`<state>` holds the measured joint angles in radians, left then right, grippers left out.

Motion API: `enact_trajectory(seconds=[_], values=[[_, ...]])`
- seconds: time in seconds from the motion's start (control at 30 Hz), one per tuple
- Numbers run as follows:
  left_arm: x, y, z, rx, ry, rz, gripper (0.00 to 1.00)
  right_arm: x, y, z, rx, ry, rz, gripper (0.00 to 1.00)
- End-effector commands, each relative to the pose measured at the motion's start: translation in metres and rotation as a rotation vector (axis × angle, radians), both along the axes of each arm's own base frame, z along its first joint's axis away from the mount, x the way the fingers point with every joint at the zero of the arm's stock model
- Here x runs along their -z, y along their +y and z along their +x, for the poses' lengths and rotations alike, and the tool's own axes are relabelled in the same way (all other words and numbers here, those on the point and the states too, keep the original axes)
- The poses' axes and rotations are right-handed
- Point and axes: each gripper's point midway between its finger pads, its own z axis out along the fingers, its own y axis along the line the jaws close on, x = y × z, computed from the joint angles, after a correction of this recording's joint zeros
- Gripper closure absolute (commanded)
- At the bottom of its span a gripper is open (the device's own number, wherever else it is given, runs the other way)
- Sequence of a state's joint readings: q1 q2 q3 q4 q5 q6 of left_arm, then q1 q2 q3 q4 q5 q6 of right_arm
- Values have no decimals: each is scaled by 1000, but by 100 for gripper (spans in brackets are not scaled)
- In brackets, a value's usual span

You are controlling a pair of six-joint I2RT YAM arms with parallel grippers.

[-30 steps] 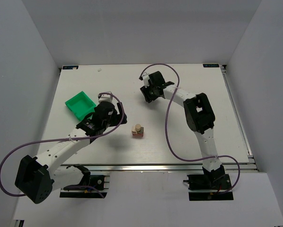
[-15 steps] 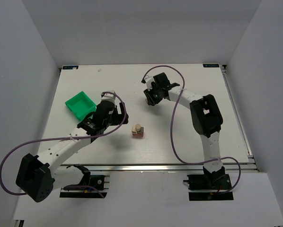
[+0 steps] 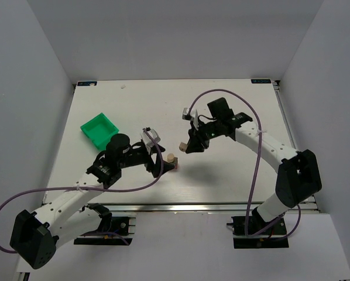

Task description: Build the wood block tower

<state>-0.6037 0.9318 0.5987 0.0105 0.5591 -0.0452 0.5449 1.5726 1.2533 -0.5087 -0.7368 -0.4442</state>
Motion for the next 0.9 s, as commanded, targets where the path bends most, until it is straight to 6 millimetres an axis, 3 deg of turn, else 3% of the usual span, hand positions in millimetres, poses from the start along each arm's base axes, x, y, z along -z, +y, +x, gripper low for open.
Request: enact_trajectory(seconds=[0.0,0.1,0.23,0.47,0.5,0.6,0.87], values=[[-18,-11,-9,145,-95,-21,2,-9,1,-47,-161,51,61,88],[-15,-19,-6,181,-78,-19,2,-16,4,-62,-195,29,72,87],[-7,-31,-3,233,-38,7,10,-22,12,-72,-228,16,85,87],[-13,-40,-9,299,-21,-32,23,-21,22,-69,-215,-3,60,87],[-14,-39,-10,299,-23,-35,35,-22,22,-68,-212,-9,65,87],[-12,-38,-12,305,-17,-34,53,-33,25,-65,-194,-36,95,87],[-10,-39,-24,353,1,-62,67,-49,29,-67,-184,-74,148,86]])
